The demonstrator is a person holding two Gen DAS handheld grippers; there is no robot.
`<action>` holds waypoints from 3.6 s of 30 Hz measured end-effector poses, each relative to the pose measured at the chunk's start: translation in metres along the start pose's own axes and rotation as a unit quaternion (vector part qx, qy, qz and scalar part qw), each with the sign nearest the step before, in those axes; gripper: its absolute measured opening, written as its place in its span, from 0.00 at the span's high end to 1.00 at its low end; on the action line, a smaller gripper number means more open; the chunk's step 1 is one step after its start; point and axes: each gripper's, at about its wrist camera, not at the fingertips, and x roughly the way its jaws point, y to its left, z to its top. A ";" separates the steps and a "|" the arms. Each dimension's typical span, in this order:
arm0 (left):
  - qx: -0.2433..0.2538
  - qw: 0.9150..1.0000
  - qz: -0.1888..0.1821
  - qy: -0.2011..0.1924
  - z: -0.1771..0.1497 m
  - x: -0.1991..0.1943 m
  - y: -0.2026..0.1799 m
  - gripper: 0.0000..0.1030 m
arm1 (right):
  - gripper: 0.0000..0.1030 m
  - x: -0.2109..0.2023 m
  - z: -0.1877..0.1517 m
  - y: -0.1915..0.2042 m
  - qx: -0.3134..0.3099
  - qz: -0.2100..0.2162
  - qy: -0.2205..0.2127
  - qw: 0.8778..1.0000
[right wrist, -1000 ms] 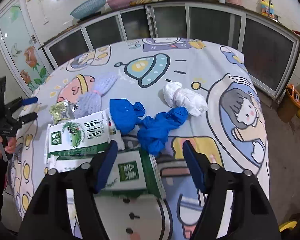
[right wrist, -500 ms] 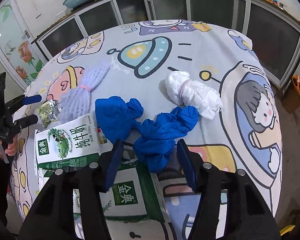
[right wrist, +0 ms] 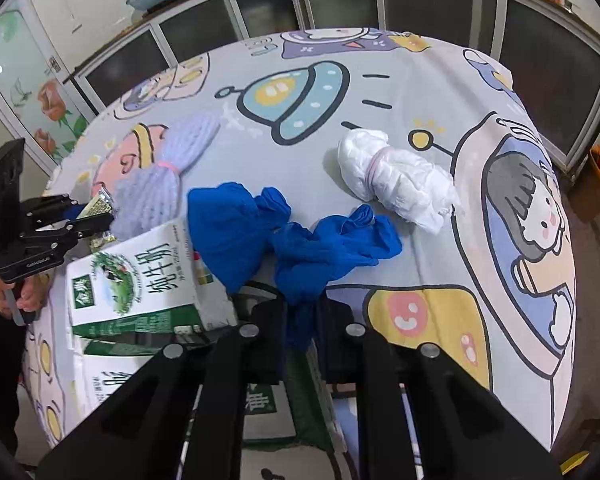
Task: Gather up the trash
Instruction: 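Grasp the small green-silver packet with the left tool while the right tool grasps the blue gloves, then carry the packet and blue gloves over the bin, then open the left tool to drop the packet while the right tool drops the gloves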
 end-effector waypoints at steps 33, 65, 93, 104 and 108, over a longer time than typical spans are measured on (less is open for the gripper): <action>-0.040 0.993 -0.021 -0.111 -0.068 -0.144 -0.116 0.79 | 0.91 -0.159 -0.106 0.022 -0.001 0.041 -0.097 0.994; 0.089 0.972 -0.206 -0.068 -0.020 -0.060 -0.361 0.79 | 0.91 -0.269 -0.256 -0.129 0.170 -0.083 -0.170 0.967; 0.195 0.944 -0.267 0.024 -0.010 0.045 -0.550 0.78 | 0.91 -0.267 -0.363 -0.247 0.318 -0.136 -0.136 0.928; 0.159 0.946 -0.280 0.033 -0.008 0.064 -0.563 0.37 | 0.74 -0.263 -0.375 -0.268 0.351 -0.147 -0.108 0.919; 0.127 0.949 -0.287 0.029 -0.004 0.063 -0.552 0.24 | 0.55 -0.264 -0.389 -0.277 0.375 -0.145 -0.110 0.909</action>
